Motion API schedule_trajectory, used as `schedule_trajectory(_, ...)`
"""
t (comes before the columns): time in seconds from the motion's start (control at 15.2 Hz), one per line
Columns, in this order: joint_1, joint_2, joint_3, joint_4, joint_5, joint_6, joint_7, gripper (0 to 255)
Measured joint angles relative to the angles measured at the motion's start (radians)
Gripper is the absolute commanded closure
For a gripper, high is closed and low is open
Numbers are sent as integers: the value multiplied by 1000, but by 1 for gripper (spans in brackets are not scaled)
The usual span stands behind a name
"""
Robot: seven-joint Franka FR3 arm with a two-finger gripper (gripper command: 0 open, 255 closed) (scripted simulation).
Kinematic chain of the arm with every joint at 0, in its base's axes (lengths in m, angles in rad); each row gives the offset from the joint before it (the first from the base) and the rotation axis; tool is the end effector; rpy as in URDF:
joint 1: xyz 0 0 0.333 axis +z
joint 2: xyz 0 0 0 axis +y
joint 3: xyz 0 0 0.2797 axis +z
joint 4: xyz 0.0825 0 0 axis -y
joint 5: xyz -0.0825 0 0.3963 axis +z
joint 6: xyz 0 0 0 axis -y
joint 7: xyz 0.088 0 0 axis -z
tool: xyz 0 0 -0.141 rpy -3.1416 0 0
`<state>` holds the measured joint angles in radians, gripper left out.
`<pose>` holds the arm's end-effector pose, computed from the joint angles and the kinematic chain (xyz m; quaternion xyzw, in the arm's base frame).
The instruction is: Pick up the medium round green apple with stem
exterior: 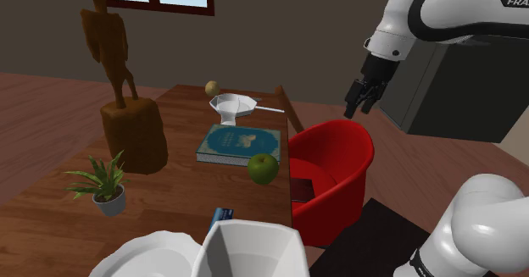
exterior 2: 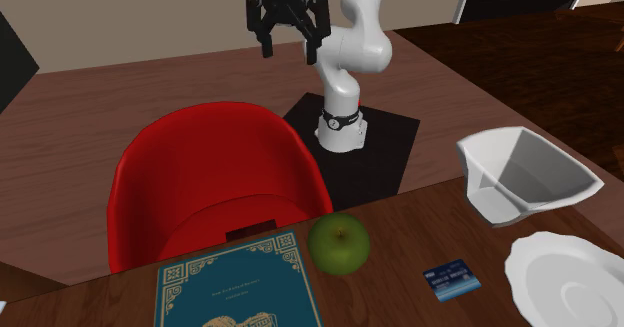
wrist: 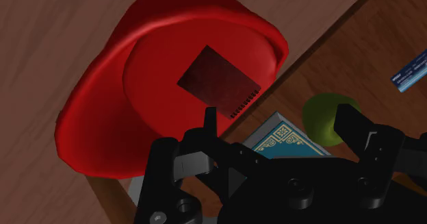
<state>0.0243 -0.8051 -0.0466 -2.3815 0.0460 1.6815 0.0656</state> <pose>0.3547 -0.0036 0.5356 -0.9971 0.0389 -0.0510 0.0412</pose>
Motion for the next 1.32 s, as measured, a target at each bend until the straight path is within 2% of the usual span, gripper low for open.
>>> schedule_trajectory(0.26,20,64,-26,-7,36,58,-33,0)
schedule_trajectory(0.59,79,221,-76,-1,141,177,-113,0)
schedule_trajectory(0.92,148,410,-124,48,277,273,-225,0)
schedule_trajectory(1.32,222,630,-157,149,473,315,-374,0)
